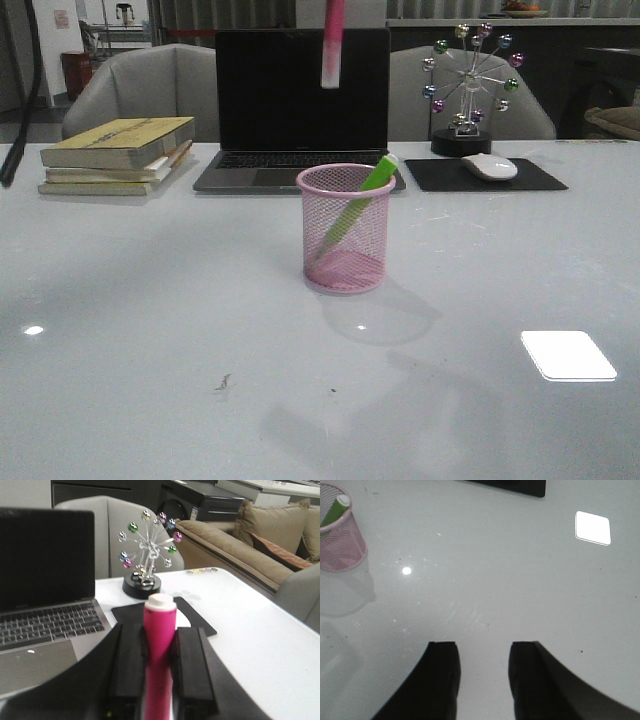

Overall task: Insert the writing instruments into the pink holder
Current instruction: 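Lift the pink marker and carry it above the pink holder, then lower the pink marker into the holder and release it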

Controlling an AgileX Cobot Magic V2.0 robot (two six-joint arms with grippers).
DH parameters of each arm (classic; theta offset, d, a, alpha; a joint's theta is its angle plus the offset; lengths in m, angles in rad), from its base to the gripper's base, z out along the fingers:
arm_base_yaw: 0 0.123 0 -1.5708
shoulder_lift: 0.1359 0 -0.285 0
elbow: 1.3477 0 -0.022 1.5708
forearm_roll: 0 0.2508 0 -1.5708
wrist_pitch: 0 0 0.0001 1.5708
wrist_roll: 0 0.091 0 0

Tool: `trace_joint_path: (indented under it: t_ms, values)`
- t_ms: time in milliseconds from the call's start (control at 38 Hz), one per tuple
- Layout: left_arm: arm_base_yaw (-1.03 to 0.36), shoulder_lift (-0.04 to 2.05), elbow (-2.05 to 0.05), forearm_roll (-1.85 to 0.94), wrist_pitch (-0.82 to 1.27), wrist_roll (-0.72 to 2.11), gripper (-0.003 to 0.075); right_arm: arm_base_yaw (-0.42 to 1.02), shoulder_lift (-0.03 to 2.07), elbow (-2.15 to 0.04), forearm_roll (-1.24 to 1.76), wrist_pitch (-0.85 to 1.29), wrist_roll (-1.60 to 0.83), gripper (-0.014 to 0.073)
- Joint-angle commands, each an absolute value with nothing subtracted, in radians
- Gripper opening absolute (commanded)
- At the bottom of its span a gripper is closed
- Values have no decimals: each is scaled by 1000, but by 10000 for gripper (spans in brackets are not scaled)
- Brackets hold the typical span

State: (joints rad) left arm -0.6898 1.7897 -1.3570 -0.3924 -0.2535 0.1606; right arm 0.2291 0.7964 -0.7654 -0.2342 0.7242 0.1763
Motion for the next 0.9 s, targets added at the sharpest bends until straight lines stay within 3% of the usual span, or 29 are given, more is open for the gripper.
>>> trace_joint_path:
  t_ms: [0, 211, 553, 659, 764, 869]
  values:
    - [-729, 1767, -1323, -402, -482, 123, 99, 224, 785, -792, -274, 689, 176, 371]
    - [-762, 1874, -1301, -402, -577, 84, 99, 224, 785, -792, -280, 742, 176, 371]
    - [-762, 1947, -1300, -400, -544, 84, 109, 224, 785, -792, -284, 715, 176, 371]
    - [-762, 1940, -1300, -399, -525, 84, 177, 224, 785, -792, -284, 714, 176, 371]
    - [-762, 1925, -1300, -397, -488, 86, 320, 224, 785, -792, -284, 713, 176, 371]
    - [-762, 1896, -1300, -395, -478, 86, 399, 224, 785, -792, -287, 713, 176, 371]
